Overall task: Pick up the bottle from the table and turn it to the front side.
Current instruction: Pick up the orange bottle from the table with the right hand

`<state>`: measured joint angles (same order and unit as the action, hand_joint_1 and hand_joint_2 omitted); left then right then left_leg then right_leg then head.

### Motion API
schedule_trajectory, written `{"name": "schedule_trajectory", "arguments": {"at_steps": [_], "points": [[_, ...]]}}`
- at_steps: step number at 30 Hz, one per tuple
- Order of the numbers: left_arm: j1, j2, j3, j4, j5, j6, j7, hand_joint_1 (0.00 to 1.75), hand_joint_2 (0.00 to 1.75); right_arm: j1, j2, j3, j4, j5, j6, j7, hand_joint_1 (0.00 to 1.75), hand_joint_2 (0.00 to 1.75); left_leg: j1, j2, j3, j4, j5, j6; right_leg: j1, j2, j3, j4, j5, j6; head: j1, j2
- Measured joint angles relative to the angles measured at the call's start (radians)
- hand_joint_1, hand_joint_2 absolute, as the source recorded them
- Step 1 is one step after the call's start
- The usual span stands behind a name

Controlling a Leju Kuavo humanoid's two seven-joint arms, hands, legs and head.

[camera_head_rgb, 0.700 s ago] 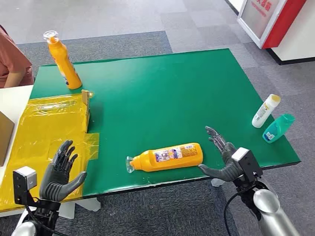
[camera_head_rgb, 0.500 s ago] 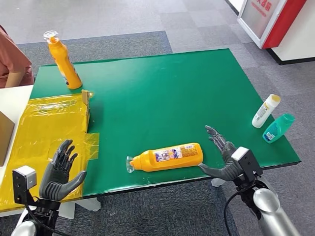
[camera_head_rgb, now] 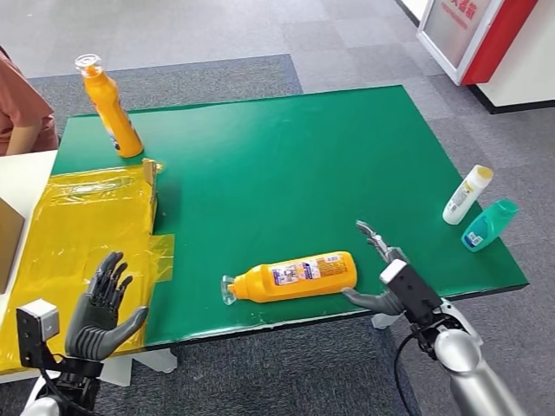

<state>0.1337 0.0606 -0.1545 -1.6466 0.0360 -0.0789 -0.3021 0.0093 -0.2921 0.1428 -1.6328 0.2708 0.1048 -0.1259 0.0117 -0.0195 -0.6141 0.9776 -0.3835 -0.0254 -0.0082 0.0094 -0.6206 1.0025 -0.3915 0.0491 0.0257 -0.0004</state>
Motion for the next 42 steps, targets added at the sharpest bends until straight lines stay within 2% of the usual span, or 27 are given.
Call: {"name": "schedule_trajectory", "arguments": {"at_steps": [6,12,27,34,42], "points": [[0.046,0.000,0.080,-0.027,-0.008,-0.061,-0.007,0.00,1.75,-0.077,-0.005,0.118,0.006,0.248,-0.066,0.103,0.00,1.75,0.000,0.000,0.000,0.000,0.001,0.000,0.000,0.000,0.000,0.000,0.000,0.000,0.000,0.000],[0.058,-0.014,0.124,-0.040,-0.031,-0.079,0.005,0.00,1.75,-0.089,-0.034,0.208,-0.014,0.438,-0.124,0.172,0.00,1.75,0.000,0.000,0.000,0.000,0.001,0.000,0.000,0.000,0.000,0.000,0.000,0.000,0.000,0.000],[0.086,-0.042,0.182,-0.046,-0.044,-0.096,-0.008,0.00,1.75,-0.091,-0.149,0.247,-0.113,0.504,-0.115,0.193,0.00,1.75,0.000,0.000,-0.001,0.000,0.001,0.000,0.000,0.000,0.000,0.000,0.000,0.000,0.000,0.000],[0.088,-0.050,0.190,-0.047,-0.044,-0.105,-0.010,0.00,1.75,-0.093,-0.165,0.252,-0.121,0.530,-0.089,0.212,0.00,1.75,0.000,0.000,-0.001,0.000,0.001,0.000,0.000,0.000,0.000,0.000,0.000,0.000,0.000,0.000],[0.066,-0.062,0.189,-0.048,-0.060,-0.119,-0.002,0.00,1.75,-0.146,-0.156,0.310,-0.038,0.690,-0.071,0.288,0.00,1.75,0.000,0.000,-0.001,0.000,0.001,0.000,0.000,0.000,0.000,0.000,0.000,0.000,0.000,0.000]]}}
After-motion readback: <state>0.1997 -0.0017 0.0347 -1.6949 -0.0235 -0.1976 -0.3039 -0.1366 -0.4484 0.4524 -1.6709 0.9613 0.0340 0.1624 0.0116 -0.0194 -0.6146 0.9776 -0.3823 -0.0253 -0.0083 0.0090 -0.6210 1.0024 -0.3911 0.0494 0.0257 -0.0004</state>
